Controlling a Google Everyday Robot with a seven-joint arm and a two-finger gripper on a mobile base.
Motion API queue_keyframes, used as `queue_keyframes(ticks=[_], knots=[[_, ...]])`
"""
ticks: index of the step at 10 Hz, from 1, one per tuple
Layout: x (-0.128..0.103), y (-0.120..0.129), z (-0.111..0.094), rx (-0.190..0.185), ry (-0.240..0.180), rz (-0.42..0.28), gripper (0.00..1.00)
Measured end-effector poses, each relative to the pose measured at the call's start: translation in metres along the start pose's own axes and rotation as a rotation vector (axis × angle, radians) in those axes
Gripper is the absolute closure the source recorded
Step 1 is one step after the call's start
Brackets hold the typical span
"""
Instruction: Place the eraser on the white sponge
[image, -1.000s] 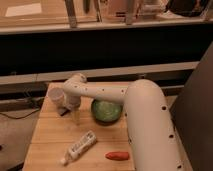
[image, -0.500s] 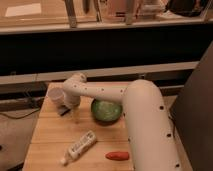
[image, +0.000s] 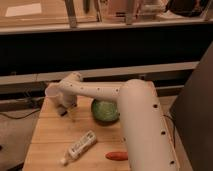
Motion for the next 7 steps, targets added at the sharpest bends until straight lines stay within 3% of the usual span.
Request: queue_keyframes(ticks=[4, 7], knots=[[0.006, -0.012, 0.023, -0.061, -0.021, 0.030, 0.22], [0.007, -0.011, 0.028, -0.090, -0.026, 0.035, 0.51]])
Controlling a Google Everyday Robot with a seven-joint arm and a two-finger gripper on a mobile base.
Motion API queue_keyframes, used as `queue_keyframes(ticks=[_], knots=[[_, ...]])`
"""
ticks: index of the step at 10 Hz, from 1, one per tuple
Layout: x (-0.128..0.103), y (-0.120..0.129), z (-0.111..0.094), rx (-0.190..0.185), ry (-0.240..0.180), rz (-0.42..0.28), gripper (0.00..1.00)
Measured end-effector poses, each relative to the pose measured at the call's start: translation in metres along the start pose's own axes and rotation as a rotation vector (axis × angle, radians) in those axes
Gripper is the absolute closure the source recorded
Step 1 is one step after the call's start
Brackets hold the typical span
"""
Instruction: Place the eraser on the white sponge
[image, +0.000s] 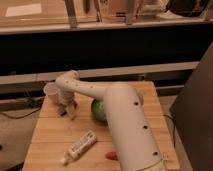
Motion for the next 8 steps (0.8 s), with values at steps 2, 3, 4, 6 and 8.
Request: queue_keyframes(ticks=[2, 3, 4, 6, 8], knots=[[0.000, -0.002, -0.003, 0.006, 0.000, 0.000, 0.72], [0.001, -0.002, -0.006, 0.007, 0.001, 0.001, 0.81], [0.001, -0.001, -0.007, 0.005, 0.001, 0.002, 0.89], [0.002, 0.000, -0.010, 0.002, 0.002, 0.001, 1.00], [0.004, -0.001, -0.012, 0.008, 0.004, 0.003, 1.00]])
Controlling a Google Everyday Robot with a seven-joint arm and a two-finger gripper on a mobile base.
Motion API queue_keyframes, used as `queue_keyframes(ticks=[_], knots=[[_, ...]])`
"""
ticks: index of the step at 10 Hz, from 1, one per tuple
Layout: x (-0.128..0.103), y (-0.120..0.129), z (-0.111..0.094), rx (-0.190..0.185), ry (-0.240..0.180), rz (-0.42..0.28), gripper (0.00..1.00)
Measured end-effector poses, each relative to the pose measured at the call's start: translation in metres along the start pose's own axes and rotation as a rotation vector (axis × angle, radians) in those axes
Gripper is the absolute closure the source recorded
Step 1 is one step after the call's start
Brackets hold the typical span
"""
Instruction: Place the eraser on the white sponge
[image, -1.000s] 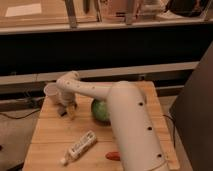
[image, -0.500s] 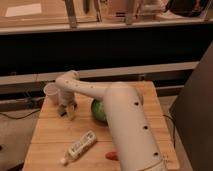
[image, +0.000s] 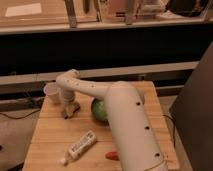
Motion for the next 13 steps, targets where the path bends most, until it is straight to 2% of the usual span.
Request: queue_keyframes(ticks=[4, 5, 6, 8, 10, 12, 13], knots=[[-0.002, 0.002, -0.002, 0.000, -0.002, -0.011, 1.00], [-0.008, 0.005, -0.008, 0.002, -0.013, -0.026, 1.00], [-0.018, 0.009, -0.022, 0.012, -0.029, -0.051, 1.00], [-0.033, 0.015, -0.044, 0.036, -0.044, -0.092, 1.00], [-0.049, 0.028, -0.058, 0.103, -0.043, -0.167, 1.00], [-0.053, 0.031, -0.065, 0.140, -0.043, -0.197, 1.00], [-0.054, 0.031, -0.066, 0.145, -0.042, -0.203, 1.00]])
